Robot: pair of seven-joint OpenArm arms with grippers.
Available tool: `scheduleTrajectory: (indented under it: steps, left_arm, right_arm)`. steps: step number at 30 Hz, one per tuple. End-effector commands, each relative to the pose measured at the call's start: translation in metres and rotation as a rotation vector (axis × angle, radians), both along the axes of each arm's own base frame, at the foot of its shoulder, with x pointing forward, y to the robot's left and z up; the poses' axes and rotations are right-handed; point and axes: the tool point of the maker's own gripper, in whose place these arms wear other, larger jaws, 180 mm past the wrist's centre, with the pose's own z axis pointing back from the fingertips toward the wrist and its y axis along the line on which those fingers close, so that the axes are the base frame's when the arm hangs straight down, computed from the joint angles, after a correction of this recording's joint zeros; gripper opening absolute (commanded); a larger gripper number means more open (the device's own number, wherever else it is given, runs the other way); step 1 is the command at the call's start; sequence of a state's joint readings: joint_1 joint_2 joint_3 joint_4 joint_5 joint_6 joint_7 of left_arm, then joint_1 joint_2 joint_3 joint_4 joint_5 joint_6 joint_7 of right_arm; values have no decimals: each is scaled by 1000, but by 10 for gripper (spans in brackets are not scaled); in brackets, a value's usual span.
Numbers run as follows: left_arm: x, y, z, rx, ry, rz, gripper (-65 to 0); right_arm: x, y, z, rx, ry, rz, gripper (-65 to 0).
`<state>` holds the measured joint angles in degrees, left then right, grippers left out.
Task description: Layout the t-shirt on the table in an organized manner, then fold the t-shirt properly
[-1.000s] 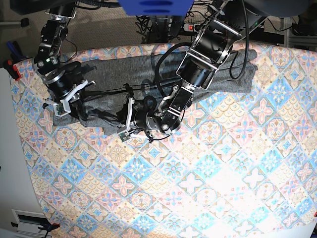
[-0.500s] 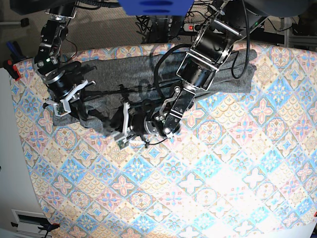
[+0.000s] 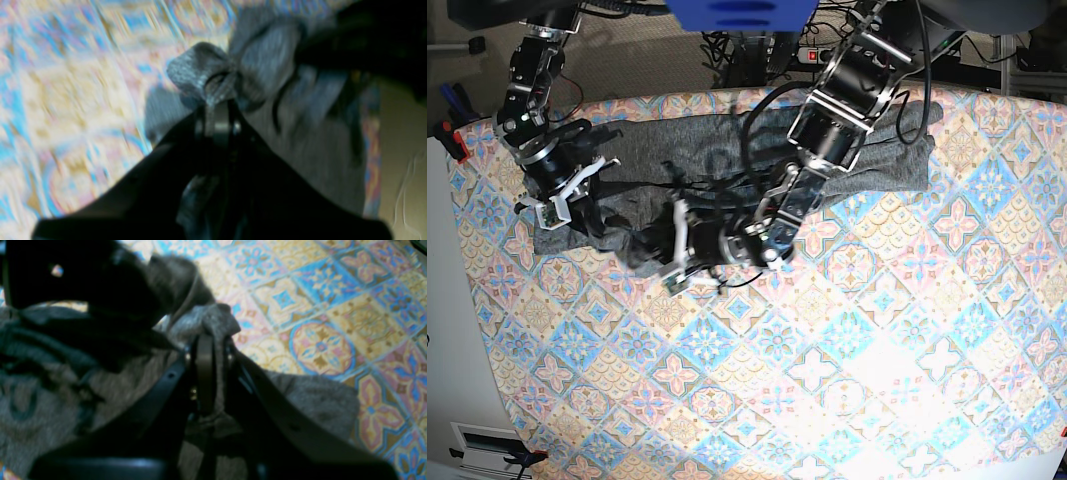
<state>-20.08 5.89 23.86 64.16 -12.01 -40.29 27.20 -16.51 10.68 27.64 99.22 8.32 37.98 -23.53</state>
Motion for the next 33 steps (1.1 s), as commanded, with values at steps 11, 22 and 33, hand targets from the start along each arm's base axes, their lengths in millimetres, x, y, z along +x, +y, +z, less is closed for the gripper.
scheduleTrajectory:
  steps: [11, 22, 33]
  left_arm:
    - [8, -14, 26, -49, -59, -19, -210]
    - [6, 0, -33, 181, -31, -76, -311]
    - [31, -12, -12, -16, 11, 31, -319]
  right_arm:
    - [7, 0, 18, 6, -66, 9, -650]
    - [7, 0, 19, 5, -66, 9, -650]
    - [4, 0, 16, 4, -59, 9, -650]
